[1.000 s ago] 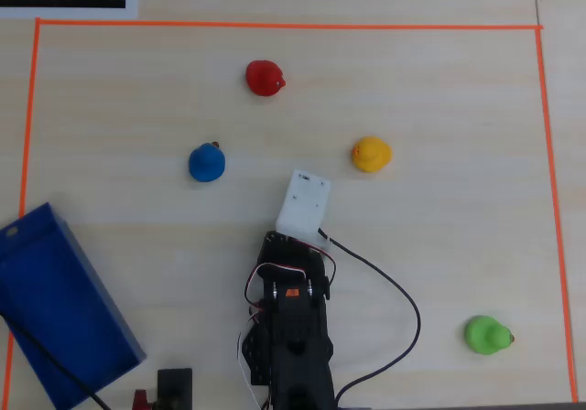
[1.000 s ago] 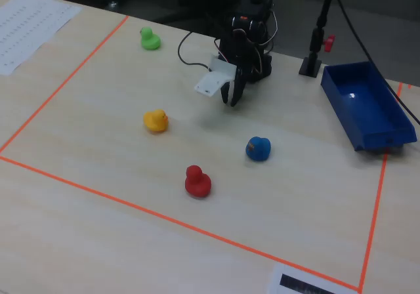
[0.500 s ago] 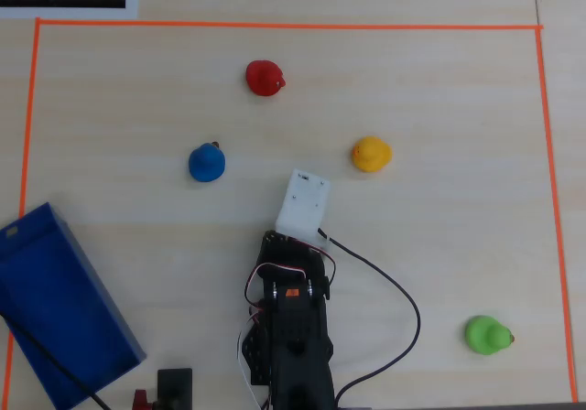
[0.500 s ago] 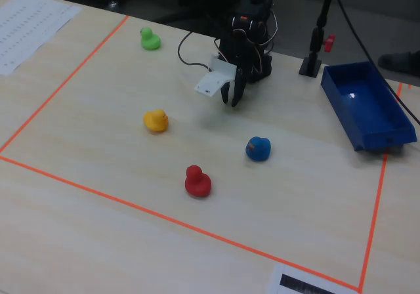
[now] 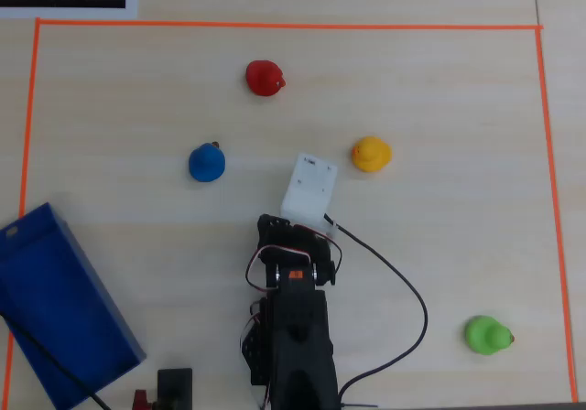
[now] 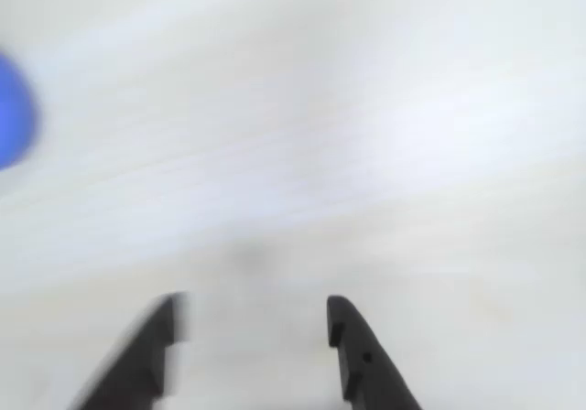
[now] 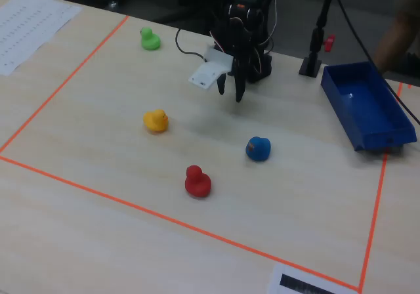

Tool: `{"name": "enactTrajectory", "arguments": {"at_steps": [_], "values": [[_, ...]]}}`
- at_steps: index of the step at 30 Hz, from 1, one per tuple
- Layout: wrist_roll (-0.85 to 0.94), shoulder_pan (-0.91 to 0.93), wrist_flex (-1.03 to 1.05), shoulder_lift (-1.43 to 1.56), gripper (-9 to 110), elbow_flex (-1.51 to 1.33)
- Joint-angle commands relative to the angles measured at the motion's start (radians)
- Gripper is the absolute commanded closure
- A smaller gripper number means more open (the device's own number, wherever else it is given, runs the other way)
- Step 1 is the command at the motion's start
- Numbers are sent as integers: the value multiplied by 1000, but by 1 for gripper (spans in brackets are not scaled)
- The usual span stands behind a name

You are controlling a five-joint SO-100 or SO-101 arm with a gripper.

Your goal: Grasp blue duck and put it into box.

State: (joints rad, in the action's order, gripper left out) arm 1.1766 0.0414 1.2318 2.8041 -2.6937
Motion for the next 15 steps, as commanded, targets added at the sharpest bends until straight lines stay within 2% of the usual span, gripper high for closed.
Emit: {"name": "enactTrajectory", "arguments": {"at_steps": [1, 8, 15], "values": [[-115, -126, 95, -445, 68, 532], [-376, -371, 150, -937, 64, 1017], [-419, -420, 0, -1154, 64, 1032]]}}
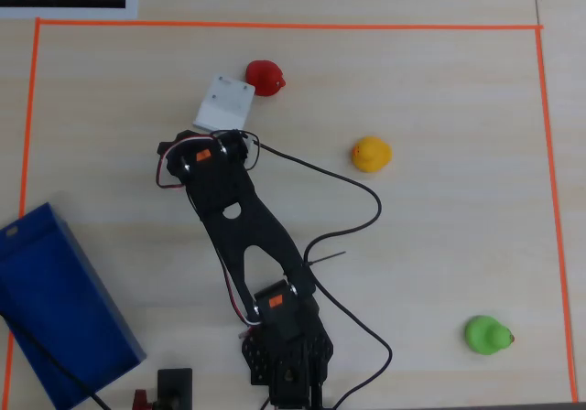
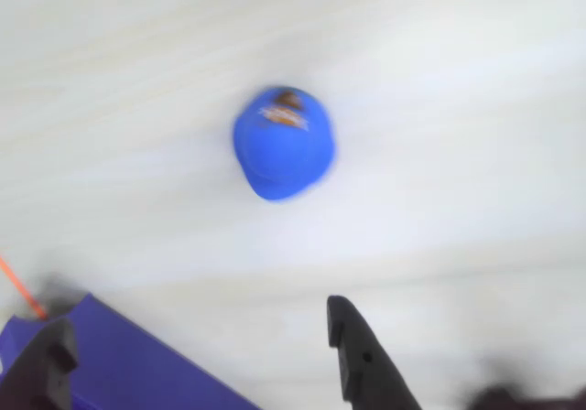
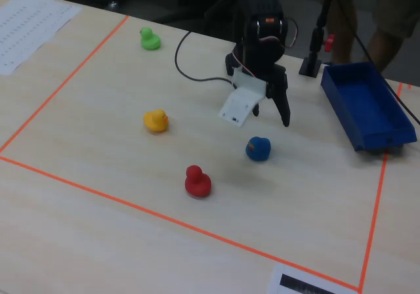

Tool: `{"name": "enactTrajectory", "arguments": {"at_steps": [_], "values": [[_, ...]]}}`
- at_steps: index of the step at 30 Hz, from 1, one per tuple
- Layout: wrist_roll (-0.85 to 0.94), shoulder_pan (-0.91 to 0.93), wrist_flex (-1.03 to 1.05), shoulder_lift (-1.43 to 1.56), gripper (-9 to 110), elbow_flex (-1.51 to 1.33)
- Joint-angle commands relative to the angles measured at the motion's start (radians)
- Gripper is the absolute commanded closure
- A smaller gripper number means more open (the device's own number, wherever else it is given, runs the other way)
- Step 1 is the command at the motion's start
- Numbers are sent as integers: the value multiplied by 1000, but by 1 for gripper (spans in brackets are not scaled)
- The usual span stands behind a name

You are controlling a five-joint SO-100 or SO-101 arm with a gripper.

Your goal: Grasp blue duck and put it into box.

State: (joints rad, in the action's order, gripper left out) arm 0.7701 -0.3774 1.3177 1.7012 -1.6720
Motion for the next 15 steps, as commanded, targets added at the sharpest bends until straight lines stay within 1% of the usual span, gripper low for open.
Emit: {"name": "enactTrajectory", "arguments": {"at_steps": [1, 6, 15], "values": [[-12, 0, -115, -61, 64, -14], [14, 28, -215, -92, 64, -109], [41, 92, -342, -144, 64, -179]]}}
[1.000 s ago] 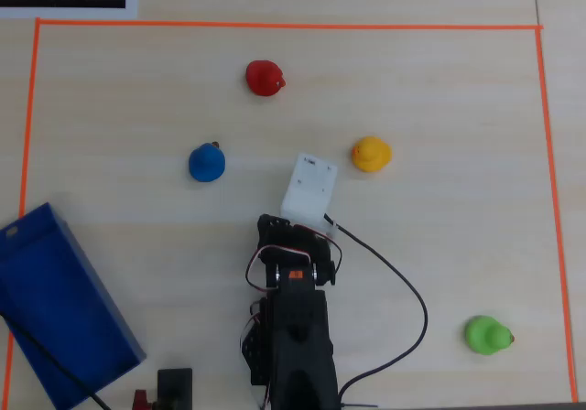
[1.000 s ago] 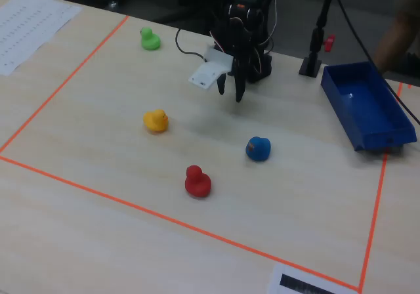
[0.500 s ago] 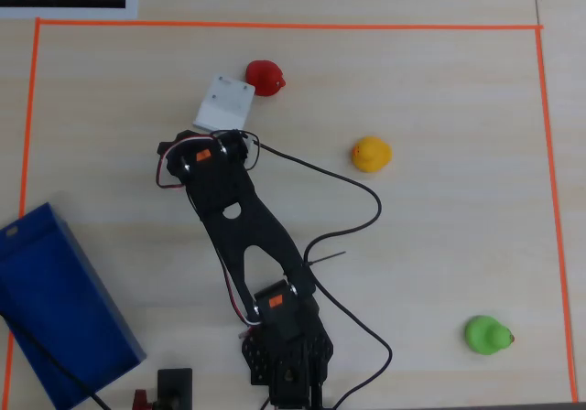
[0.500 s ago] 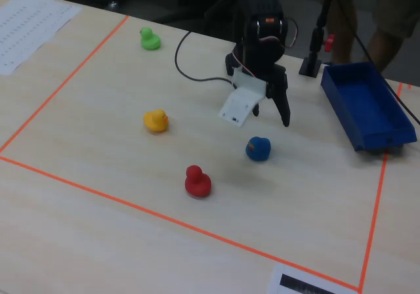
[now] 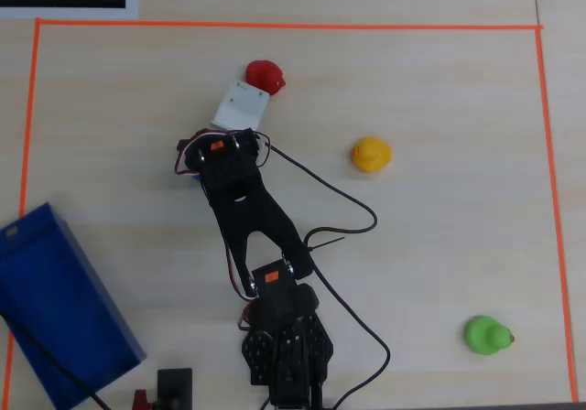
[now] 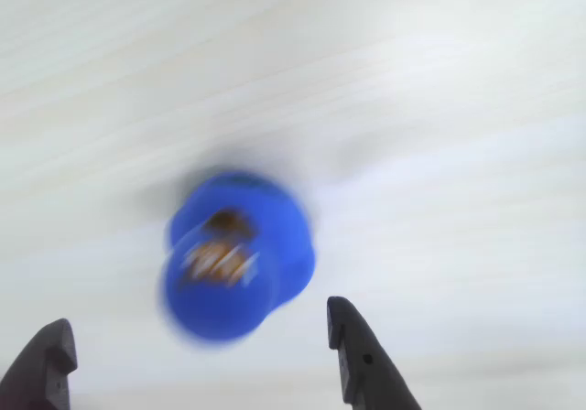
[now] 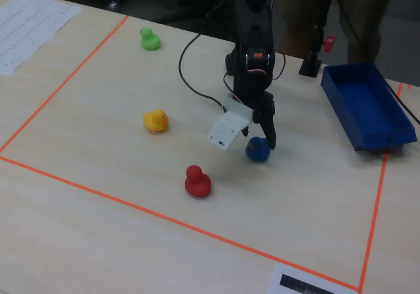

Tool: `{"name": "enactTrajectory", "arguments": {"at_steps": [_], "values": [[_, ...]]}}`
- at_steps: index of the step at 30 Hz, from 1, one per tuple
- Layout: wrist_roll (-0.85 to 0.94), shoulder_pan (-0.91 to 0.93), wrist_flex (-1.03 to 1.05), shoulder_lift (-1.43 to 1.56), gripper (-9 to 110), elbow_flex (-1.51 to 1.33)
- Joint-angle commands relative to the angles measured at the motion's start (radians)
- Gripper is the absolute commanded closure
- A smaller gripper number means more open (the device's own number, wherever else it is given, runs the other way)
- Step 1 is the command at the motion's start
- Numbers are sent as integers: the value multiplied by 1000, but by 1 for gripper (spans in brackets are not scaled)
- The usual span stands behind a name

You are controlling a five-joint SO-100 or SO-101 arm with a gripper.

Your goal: Grasp blue duck and put it into box.

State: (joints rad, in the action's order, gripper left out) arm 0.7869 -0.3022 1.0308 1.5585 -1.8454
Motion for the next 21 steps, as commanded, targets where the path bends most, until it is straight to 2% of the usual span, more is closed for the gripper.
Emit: {"name": "enactTrajectory", "arguments": {"at_steps": [1, 14, 15, 16, 17, 18, 21], "values": [[32, 23, -66, -8, 64, -12], [-25, -18, -222, -87, 65, -101], [-34, -26, -236, -94, 68, -109], [-46, -32, -250, -101, 76, -115], [-63, -35, -259, -107, 94, -115], [-72, -35, -262, -109, 101, -115], [-84, -35, -241, -86, 101, -117]]}}
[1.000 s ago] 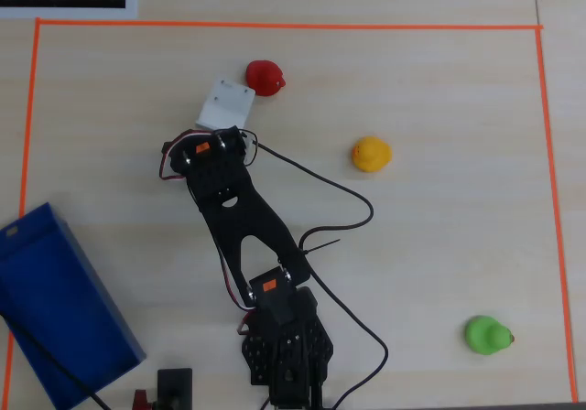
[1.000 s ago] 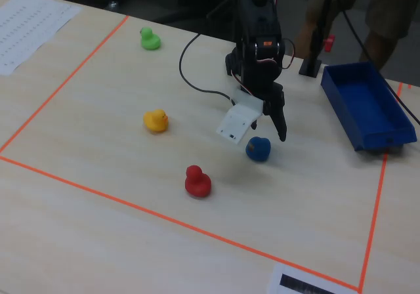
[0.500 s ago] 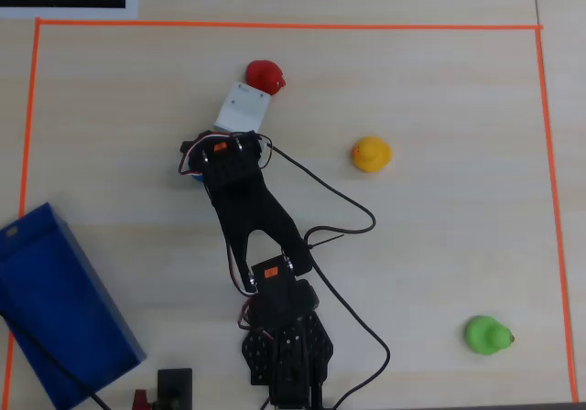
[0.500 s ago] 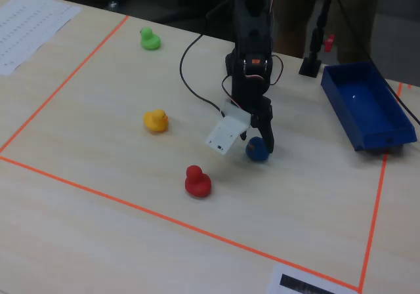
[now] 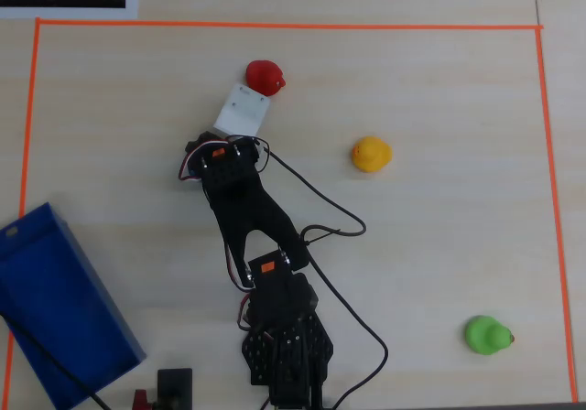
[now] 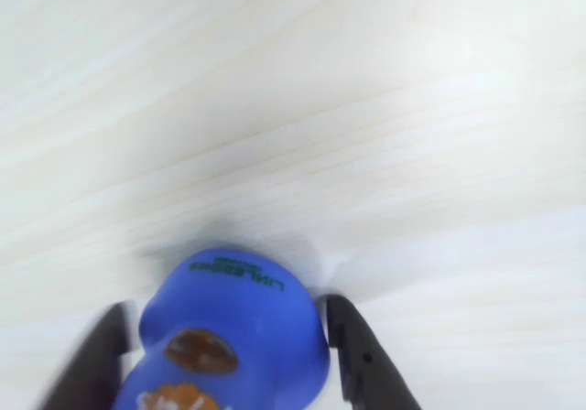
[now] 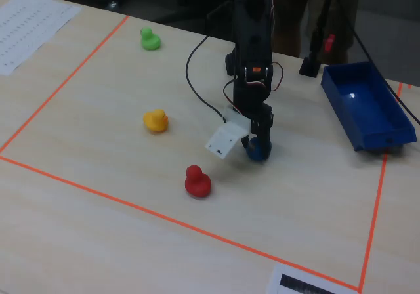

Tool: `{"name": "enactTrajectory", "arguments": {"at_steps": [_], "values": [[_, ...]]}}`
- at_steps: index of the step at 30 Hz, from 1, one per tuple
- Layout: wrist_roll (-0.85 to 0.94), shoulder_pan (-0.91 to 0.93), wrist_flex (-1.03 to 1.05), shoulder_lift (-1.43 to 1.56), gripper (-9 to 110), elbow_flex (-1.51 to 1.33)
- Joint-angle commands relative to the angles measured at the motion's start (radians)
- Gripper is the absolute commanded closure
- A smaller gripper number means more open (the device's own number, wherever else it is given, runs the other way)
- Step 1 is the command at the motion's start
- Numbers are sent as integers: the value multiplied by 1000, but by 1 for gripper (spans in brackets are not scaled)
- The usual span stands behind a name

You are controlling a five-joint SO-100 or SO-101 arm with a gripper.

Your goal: Grasp blue duck and put it into box.

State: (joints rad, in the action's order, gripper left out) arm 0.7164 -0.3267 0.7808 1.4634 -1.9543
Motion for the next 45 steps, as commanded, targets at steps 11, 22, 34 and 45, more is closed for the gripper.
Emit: {"name": "enactTrajectory", "arguments": {"at_steps": [11, 22, 34, 45], "values": [[-164, -37, 525, 296, 101, 259], [-233, -528, 916, -35, 101, 776], [-193, -715, 968, -436, 101, 1350], [-238, -801, 982, -632, 101, 1635]]}}
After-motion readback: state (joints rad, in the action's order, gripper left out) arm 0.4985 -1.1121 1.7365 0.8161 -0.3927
